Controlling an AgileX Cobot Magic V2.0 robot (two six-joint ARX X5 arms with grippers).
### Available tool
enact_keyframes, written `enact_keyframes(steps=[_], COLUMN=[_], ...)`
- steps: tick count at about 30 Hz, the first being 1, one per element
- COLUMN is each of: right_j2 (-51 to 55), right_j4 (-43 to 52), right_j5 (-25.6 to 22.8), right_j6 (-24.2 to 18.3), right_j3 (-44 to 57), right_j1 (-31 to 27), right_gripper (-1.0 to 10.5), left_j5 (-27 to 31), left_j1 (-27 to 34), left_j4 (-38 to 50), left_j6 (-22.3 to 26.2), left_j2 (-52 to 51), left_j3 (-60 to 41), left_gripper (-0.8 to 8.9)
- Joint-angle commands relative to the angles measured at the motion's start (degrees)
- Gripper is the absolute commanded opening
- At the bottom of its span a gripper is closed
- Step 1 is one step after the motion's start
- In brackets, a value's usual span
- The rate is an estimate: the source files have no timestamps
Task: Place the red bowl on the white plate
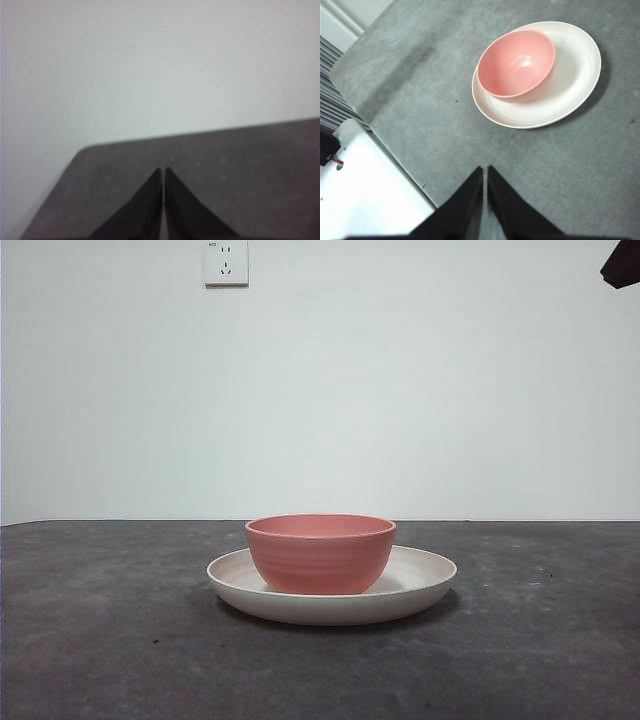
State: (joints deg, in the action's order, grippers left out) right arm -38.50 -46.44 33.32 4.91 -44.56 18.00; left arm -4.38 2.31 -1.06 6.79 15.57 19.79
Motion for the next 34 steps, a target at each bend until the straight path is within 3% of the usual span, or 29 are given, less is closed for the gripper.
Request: enact_keyframes(steps=[1, 9, 18, 34], right_j2=[-0.31, -0.31, -0.31, -0.31], right_j4=[0.57, 0.57, 0.59, 0.79], right_j5=[0.26, 0.26, 0.26, 0.26], right_j6=[-0.46, -0.46, -0.46, -0.46], right_j3=[-0.28, -0.28, -0.28, -0.31], right_j1=[0.31, 0.31, 0.31, 0.31], right_gripper=[0.1, 0.1, 0.1, 0.1], left_j5=[0.42, 3.06, 3.50, 3.56], left_j1=[0.72, 1.64, 2.29, 2.27], left_j4=[0.74, 0.33, -7.32, -9.68], left_j6=[0.72, 0.70, 1.33, 1.75], left_j2=[-2.80, -9.09, -15.12, -15.41], left_j3=[-3.87, -12.52, -16.02, -19.12], left_gripper=[0.08, 0.08, 0.08, 0.08])
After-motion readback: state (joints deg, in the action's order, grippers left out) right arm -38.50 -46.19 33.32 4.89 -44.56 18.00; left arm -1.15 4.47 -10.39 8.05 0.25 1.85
